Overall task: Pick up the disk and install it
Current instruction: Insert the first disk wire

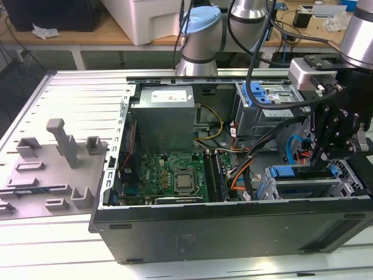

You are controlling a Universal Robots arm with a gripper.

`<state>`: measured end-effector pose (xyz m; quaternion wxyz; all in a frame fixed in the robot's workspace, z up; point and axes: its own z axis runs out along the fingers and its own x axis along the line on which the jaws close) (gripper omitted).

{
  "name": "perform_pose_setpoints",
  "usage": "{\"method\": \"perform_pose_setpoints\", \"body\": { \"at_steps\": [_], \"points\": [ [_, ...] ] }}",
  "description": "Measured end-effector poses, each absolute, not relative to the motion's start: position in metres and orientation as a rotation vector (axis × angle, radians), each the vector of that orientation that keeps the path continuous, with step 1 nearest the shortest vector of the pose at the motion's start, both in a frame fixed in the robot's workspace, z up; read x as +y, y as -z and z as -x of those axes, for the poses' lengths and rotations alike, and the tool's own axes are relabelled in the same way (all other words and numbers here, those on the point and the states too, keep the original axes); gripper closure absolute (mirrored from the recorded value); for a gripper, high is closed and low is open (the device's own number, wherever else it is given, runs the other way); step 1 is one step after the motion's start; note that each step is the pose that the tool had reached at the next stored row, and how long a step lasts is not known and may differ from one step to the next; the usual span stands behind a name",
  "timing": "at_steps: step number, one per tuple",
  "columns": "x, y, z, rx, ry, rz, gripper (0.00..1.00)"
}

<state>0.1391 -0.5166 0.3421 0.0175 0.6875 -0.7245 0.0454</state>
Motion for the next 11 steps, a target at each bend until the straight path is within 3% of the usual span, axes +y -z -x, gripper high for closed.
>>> {"method": "perform_pose_setpoints", "body": {
  "at_steps": [11],
  "points": [
    [-0.5166,-0.34,-0.1388,-2.251,-0.141,-2.136,0.83]
  ]
}}
